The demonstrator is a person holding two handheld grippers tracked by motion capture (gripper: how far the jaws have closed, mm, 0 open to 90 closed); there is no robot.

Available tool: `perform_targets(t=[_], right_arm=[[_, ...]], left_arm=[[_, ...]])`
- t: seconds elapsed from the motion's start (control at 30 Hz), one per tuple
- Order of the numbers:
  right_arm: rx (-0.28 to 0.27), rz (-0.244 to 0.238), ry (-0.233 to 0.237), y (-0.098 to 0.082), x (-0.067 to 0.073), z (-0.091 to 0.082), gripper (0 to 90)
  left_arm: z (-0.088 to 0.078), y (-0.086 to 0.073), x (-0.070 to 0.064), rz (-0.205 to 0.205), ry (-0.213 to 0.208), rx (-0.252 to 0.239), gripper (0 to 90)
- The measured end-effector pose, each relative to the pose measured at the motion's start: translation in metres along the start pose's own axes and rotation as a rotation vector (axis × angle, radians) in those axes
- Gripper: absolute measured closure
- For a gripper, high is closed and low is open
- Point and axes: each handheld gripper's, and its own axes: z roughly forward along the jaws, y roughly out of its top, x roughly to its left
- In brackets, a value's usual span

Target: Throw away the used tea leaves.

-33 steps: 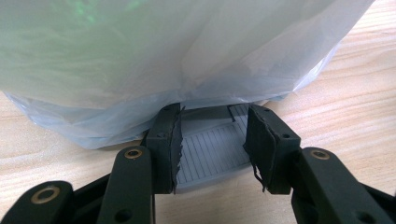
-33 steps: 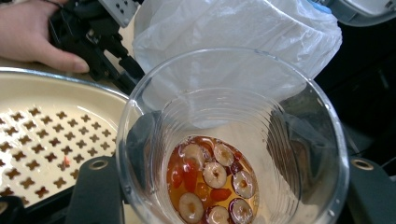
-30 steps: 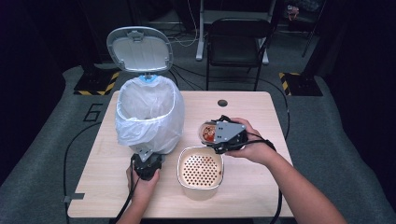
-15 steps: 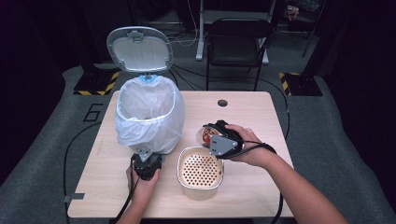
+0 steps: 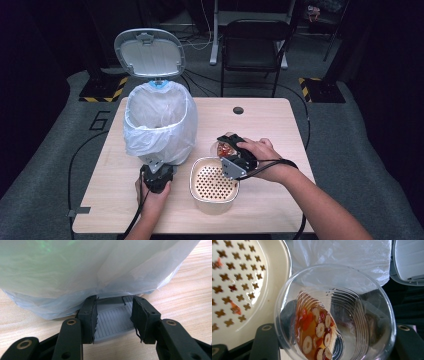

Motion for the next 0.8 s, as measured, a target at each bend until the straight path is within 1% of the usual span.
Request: perform_targets(t=[0.17, 0.2, 0.27, 0.33, 0.37, 0.4, 0.43, 0.47, 0.5, 0.53, 0.57, 0.63, 0.67, 0.7, 0.73, 0.77, 0.8], right_arm=[[0.018, -0.092, -0.038, 0.002, 0.006, 0.002, 38.2], [0.025, -0.108, -0.033, 0.003, 0.008, 0.003, 38.2], [0.043, -0.163, -0.056, 0.003, 0.013, 0.004, 38.3], [0.062, -0.216, -0.061, 0.004, 0.017, 0.005, 38.3], [0.067, -0.244, -0.074, 0.004, 0.019, 0.006, 38.3], [0.076, -0.261, -0.076, 0.004, 0.022, 0.007, 38.3], [0.079, -0.269, -0.074, 0.004, 0.024, 0.007, 38.3], [0.085, -0.307, -0.08, 0.005, 0.026, 0.008, 38.3], [0.087, -0.346, -0.088, 0.006, 0.028, 0.008, 38.3], [0.095, -0.37, -0.092, 0.007, 0.029, 0.008, 38.4], [0.097, -0.38, -0.105, 0.007, 0.031, 0.008, 38.4], [0.103, -0.444, -0.154, 0.009, 0.032, 0.007, 38.5], [0.105, -0.488, -0.18, 0.01, 0.032, 0.005, 38.5], [0.106, -0.508, -0.197, 0.011, 0.033, 0.005, 38.5], [0.106, -0.519, -0.202, 0.011, 0.034, 0.005, 38.5], [0.105, -0.519, -0.224, 0.01, 0.036, 0.004, 38.5], [0.108, -0.569, -0.237, 0.012, 0.035, 0.003, 38.5]], left_arm=[[0.0, 0.0, 0.0, -0.001, 0.0, -0.001, 55.6], [0.0, 0.0, 0.0, -0.001, 0.0, -0.001, 55.6], [0.0, 0.0, 0.0, -0.001, 0.0, -0.001, 55.6], [0.0, 0.0, 0.0, 0.0, 0.0, 0.0, 55.7], [0.0, 0.0, 0.0, 0.003, 0.0, 0.003, 55.6], [-0.001, 0.0, 0.001, 0.014, 0.001, 0.012, 55.6], [0.0, 0.0, 0.0, 0.004, -0.002, -0.008, 55.6], [0.001, 0.0, -0.002, -0.035, 0.0, -0.012, 55.6], [0.001, -0.001, -0.003, -0.047, 0.001, -0.013, 55.6], [0.001, -0.001, -0.003, -0.04, 0.001, -0.013, 55.6], [0.001, 0.0, -0.001, -0.014, 0.001, -0.01, 55.6], [0.001, 0.0, -0.001, -0.013, 0.0, -0.01, 55.6], [0.0, 0.0, 0.0, -0.006, 0.0, -0.004, 55.6], [0.0, 0.0, 0.0, -0.001, 0.0, 0.0, 55.6], [0.0, 0.0, 0.0, -0.002, 0.0, -0.001, 55.6], [0.0, 0.0, 0.0, -0.002, 0.0, -0.001, 55.6], [0.0, 0.0, 0.0, -0.002, 0.0, -0.001, 55.6]])
